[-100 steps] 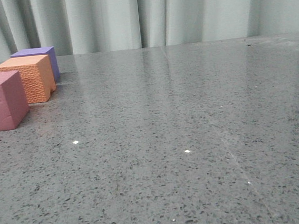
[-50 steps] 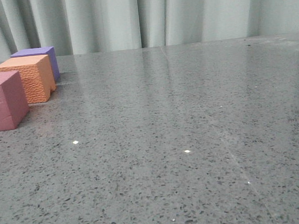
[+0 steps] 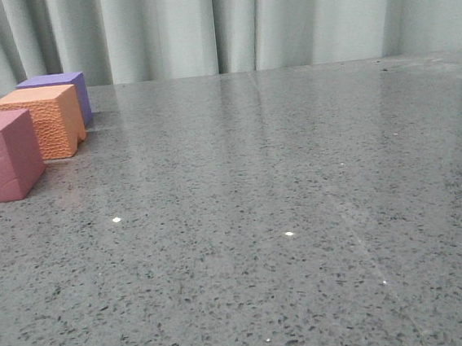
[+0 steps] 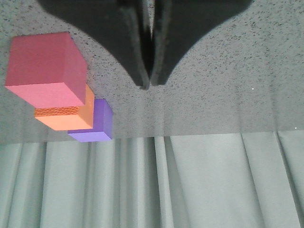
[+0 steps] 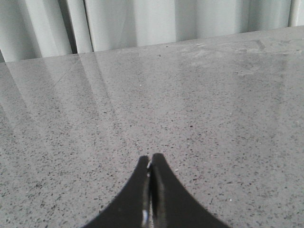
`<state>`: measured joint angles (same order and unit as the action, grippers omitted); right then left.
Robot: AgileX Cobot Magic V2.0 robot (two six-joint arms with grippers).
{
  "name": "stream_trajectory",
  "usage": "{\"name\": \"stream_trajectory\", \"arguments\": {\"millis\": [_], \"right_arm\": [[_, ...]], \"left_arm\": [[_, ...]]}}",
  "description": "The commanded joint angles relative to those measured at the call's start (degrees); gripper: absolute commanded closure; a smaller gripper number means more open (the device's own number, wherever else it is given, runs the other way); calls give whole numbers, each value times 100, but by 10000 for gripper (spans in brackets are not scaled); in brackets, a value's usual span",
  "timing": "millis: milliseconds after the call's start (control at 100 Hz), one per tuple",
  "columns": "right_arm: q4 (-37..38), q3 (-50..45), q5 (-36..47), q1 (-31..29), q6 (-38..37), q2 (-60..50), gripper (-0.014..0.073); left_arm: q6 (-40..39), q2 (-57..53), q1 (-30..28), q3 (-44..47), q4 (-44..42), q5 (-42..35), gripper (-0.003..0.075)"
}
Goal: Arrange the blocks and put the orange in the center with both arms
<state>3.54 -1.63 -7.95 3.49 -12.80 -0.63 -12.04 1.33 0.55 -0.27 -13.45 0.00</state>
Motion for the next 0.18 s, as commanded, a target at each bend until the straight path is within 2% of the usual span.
{"name": "stream_trajectory", "arguments": {"millis": [0,170], "right_arm": [[11,85,491,-33,43,-113,662],[11,85,491,-33,43,-113,662]], "left_arm": [[11,59,2,318,-2,-504,731],[11,59,2,318,-2,-504,731]]}}
